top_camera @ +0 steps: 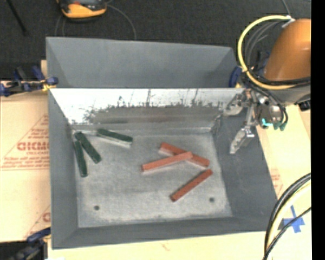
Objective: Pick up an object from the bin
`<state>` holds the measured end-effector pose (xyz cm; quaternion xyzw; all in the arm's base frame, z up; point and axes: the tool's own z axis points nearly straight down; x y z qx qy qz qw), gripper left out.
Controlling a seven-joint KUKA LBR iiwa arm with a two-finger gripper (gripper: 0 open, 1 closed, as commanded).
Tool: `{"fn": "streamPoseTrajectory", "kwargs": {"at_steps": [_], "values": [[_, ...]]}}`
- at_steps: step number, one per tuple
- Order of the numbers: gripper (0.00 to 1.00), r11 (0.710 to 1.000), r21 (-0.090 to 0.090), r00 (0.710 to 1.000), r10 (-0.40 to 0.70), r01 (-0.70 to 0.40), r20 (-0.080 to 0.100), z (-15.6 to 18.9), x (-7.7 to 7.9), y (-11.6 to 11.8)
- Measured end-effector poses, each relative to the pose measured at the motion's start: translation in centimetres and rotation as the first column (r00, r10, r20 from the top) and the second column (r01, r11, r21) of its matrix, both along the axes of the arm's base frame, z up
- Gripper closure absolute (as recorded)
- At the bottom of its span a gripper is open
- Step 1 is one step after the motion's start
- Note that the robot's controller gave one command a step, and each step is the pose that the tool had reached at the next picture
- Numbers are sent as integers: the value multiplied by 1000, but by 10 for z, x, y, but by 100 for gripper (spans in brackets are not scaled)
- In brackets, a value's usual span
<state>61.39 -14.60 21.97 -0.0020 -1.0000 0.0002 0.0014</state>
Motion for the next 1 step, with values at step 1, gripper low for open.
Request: {"fn": "streamPoseTrajectory", "kwargs": {"at_steps": [1], "values": [[0,1000,-2,1000,3,-3,8,5,1,1]]}}
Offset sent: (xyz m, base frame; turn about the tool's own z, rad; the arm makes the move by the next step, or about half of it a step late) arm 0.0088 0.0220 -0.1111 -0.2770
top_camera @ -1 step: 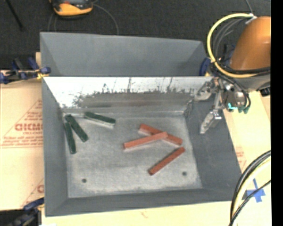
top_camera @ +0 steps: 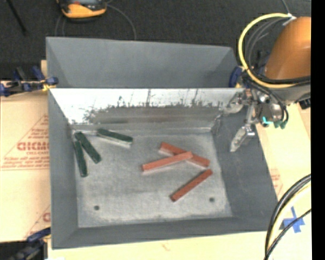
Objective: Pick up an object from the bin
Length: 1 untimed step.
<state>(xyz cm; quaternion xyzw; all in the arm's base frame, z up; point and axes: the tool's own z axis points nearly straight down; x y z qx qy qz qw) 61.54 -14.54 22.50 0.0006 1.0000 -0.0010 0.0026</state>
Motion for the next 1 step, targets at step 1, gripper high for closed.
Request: {"fn": "streamPoseTrajectory", "kwargs": {"at_steps": [1], "values": [[0,997,-2,997,82,-82,5,-31,4,6]]}}
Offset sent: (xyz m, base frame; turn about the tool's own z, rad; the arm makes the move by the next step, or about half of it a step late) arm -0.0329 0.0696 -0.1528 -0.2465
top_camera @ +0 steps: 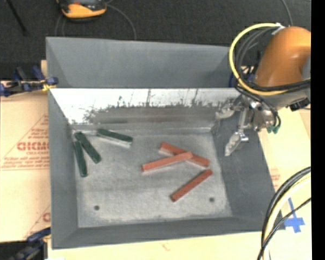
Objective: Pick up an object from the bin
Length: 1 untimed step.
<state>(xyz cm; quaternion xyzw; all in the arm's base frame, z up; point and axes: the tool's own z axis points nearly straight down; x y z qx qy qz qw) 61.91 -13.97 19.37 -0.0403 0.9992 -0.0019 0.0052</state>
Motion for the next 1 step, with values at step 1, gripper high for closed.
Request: {"fn": "streamPoseTrajectory", "kwargs": {"at_steps": [1], "values": [[100,987,-3,987,163,-163,-7,-113,-33,60]]}}
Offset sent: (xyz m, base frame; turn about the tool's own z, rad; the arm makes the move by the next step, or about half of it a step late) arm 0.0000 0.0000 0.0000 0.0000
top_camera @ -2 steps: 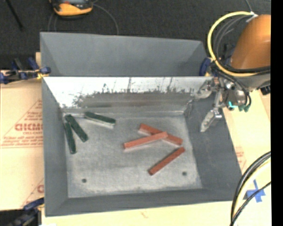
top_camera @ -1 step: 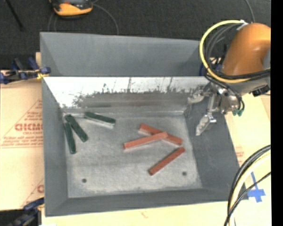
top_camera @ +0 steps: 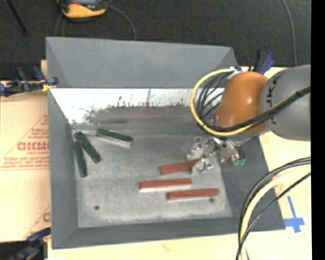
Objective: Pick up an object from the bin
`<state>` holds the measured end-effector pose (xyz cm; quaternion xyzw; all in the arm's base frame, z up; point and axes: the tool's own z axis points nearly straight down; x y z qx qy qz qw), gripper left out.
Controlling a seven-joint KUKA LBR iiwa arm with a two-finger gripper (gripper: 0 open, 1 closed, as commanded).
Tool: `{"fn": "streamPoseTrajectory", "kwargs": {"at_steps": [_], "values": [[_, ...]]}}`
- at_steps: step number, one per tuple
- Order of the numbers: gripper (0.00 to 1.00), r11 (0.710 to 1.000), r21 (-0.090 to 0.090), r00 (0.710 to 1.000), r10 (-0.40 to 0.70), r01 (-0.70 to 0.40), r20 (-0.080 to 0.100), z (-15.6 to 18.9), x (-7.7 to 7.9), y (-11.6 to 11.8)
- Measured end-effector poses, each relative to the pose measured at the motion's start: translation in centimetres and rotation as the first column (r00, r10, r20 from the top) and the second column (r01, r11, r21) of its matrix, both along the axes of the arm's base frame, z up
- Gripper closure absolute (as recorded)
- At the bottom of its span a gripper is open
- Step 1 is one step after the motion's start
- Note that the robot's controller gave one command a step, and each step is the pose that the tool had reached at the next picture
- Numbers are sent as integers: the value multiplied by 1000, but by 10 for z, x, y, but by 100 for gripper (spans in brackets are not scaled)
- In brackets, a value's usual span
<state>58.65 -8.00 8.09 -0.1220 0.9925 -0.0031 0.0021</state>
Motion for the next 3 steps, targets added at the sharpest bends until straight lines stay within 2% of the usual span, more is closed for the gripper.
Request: {"fn": "streamPoseTrajectory", "kwargs": {"at_steps": [1,2,3], "values": [[100,1000,0,1000,1,-1,0,0,0,0],[100,1000,5,1000,18,-18,0,128,1,14],[100,1000,5,1000,18,-18,0,128,1,14]]}}
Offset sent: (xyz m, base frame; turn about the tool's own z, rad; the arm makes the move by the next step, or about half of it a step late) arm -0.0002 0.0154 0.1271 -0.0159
